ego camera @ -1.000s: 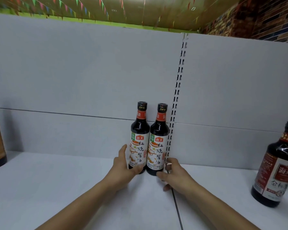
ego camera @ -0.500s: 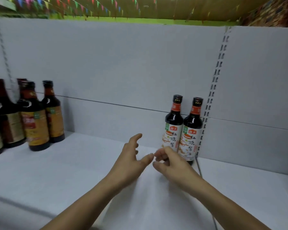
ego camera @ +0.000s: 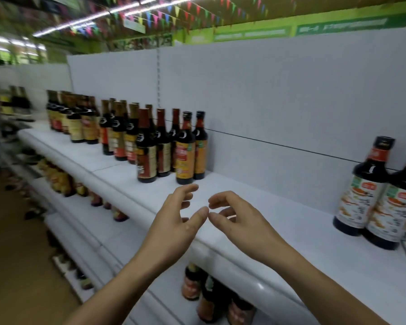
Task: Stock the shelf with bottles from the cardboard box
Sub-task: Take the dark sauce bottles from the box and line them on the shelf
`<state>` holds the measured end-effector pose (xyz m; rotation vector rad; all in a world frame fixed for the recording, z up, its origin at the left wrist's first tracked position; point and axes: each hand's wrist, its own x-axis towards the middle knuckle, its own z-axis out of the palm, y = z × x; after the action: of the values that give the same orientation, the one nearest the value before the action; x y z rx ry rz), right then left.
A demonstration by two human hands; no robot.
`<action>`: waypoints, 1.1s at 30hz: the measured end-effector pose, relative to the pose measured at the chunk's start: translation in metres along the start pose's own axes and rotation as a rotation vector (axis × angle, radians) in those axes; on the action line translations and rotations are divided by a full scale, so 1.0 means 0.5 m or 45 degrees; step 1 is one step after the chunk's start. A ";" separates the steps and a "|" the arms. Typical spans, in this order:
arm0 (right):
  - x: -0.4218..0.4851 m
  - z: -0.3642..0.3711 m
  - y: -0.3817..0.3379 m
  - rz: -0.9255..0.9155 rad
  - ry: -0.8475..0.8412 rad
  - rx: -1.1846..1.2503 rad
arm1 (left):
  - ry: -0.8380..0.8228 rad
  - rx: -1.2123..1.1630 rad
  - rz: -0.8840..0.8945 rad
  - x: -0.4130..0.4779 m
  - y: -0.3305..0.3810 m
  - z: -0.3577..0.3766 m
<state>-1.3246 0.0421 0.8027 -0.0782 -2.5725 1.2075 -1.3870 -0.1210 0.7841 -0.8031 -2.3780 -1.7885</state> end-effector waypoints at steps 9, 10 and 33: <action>0.007 0.208 -0.153 -0.206 -0.213 0.139 | 0.209 0.115 -0.113 -0.140 -0.042 -0.237; 0.007 0.232 -0.169 -0.235 -0.234 0.155 | 0.229 0.128 -0.122 -0.158 -0.044 -0.262; 0.018 0.613 -0.326 -0.722 -1.049 0.408 | 0.988 0.428 -0.587 -0.414 -0.113 -0.462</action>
<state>-1.4092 -0.2899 0.7439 1.3712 -2.6160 1.5869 -1.2922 -0.4179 0.7375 0.4447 -2.2692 -1.3584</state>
